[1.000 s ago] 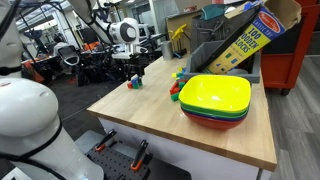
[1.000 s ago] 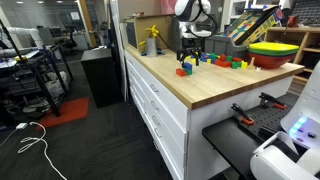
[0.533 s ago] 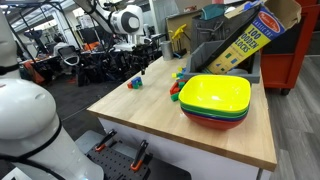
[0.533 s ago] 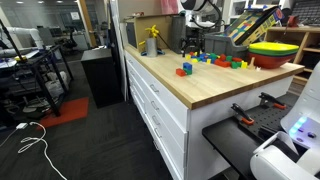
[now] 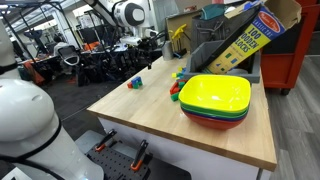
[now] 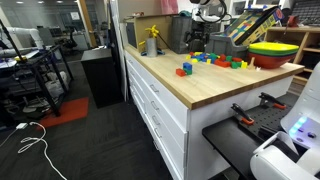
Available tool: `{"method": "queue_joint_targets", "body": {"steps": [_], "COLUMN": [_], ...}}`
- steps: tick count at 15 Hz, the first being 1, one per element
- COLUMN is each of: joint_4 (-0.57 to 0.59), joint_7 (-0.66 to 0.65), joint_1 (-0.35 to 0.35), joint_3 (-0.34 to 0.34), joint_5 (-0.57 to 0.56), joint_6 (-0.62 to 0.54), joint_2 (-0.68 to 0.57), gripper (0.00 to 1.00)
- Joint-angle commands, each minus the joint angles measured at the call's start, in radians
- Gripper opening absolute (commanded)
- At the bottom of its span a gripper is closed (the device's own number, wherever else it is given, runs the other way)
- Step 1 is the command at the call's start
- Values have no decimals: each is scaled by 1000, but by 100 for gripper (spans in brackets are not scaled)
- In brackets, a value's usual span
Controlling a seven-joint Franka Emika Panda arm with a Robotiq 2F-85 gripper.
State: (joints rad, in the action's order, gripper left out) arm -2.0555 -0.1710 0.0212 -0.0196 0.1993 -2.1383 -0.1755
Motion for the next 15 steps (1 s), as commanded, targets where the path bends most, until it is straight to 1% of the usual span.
{"method": "queue_joint_targets", "body": {"steps": [1,4,8,12,13,14,15], "joint_4": [-4,-1,-14,-40,-30,-7,-7], "joint_7": [134,333,509,596,589,561,561], "joint_1": [-16,-39,-59,-65,-65,-60,-59], "joint_3": [7,7,11,10,9,9,9], "joint_5": [-32,-49,-95,-133,-118,-116,-116], "joint_6": [-9,7,18,16,58,13,29], "joint_2": [22,30,50,80,78,37,42], "gripper": [100,100,100,100,100,100,100]}}
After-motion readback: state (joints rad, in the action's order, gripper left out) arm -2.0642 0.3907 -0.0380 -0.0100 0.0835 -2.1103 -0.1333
